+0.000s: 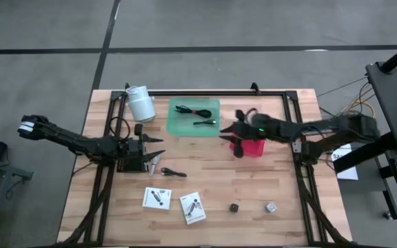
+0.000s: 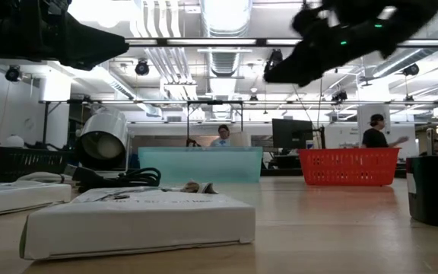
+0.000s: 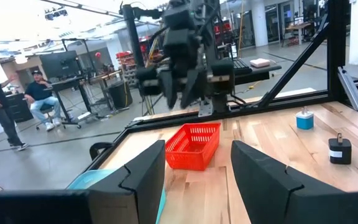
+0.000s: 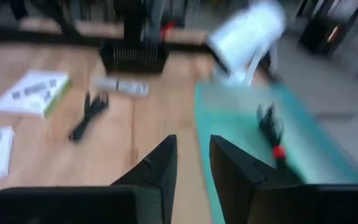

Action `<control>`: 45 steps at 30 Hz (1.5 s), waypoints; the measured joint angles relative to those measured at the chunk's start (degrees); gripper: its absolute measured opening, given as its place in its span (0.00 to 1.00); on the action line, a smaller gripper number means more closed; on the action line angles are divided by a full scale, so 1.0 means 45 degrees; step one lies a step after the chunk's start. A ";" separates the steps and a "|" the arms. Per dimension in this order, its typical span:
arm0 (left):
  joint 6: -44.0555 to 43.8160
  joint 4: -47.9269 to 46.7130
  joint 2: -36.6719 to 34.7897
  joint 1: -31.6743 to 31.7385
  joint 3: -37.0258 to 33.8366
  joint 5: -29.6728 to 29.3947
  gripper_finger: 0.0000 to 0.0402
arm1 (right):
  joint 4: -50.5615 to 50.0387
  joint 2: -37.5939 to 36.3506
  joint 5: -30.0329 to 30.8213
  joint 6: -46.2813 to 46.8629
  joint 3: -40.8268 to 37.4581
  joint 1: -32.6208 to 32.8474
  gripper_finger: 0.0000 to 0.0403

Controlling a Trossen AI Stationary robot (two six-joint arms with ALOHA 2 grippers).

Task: Pick and place items into bin
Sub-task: Put the black charger cable into the blue bin

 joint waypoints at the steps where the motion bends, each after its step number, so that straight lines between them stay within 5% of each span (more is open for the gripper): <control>1: 0.0000 0.0005 0.0000 0.0004 0.0000 0.0000 0.42 | 0.0904 -0.0461 0.0183 -0.0140 -0.0592 0.0129 0.20; 7: 0.0000 0.0010 0.0000 0.0004 0.0000 0.0000 0.42 | 0.5073 -0.2435 0.0257 -0.0953 -0.3385 0.0286 0.20; 18: 0.0242 0.0029 0.0817 0.0004 0.0072 0.0000 0.42 | 0.7882 -0.5395 0.0477 -0.3244 -0.5882 0.0276 0.18; 26: 0.0562 0.0086 0.3114 0.0004 0.1997 0.0009 0.42 | 0.8279 -0.6127 0.0477 -0.4669 -0.6627 0.0276 0.16; 31: 0.0404 -0.2294 0.4480 0.0004 0.3644 0.0007 0.42 | 0.8265 -0.6140 0.0477 -0.4805 -0.6647 0.0276 0.16; 37: -0.2596 -0.7353 0.6032 -0.0020 0.5851 0.0154 0.42 | 0.8227 -0.6063 0.0476 -0.5444 -0.6647 0.0276 0.16; 45: -0.4449 -0.9666 0.7718 -0.0038 0.7526 0.3679 0.42 | 0.8154 -0.6059 0.0475 -0.5604 -0.6647 0.0276 0.15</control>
